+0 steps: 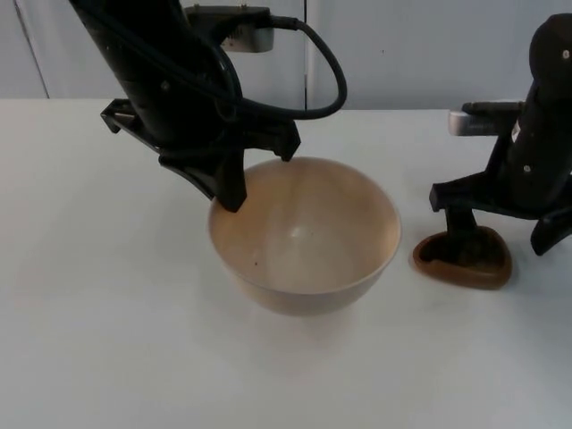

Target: Pick up the bowl with the left hand and pour the coffee beans from the cup into the bowl with the right hand.

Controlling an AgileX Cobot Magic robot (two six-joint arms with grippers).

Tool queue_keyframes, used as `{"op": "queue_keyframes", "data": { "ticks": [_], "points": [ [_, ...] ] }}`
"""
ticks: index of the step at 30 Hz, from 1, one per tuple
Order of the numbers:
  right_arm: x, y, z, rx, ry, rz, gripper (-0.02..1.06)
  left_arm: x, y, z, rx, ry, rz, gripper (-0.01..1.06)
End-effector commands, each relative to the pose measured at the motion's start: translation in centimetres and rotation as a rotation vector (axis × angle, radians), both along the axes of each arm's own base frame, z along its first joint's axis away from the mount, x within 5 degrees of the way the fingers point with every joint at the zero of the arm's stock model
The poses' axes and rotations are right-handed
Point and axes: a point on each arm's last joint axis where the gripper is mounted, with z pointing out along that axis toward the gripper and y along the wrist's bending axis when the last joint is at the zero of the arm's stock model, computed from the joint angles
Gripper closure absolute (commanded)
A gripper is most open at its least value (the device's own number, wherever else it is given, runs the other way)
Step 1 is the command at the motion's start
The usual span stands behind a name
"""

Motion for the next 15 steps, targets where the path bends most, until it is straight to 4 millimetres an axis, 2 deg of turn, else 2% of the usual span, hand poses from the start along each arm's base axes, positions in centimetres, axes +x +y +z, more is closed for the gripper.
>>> {"op": "queue_keyframes", "data": {
  "ticks": [1,5,7,15],
  "points": [
    [0.1,-0.4,0.9,0.033,-0.007,0.005,0.22,-0.2,-0.2,0.4,-0.014,0.002,-0.001,1.05],
    [-0.1,-1.4,1.4,0.022,0.023,0.012,0.22,-0.2,-0.3,0.2,-0.013,0.007,0.000,1.05],
    [-0.4,-2.0,0.9,0.015,0.044,0.010,0.22,-0.2,-0.3,0.2,-0.012,0.008,0.000,1.05],
    [-1.3,-2.3,-0.8,0.028,0.010,0.006,0.22,-0.1,-0.3,0.2,-0.014,0.006,0.002,1.05]
  ]
}}
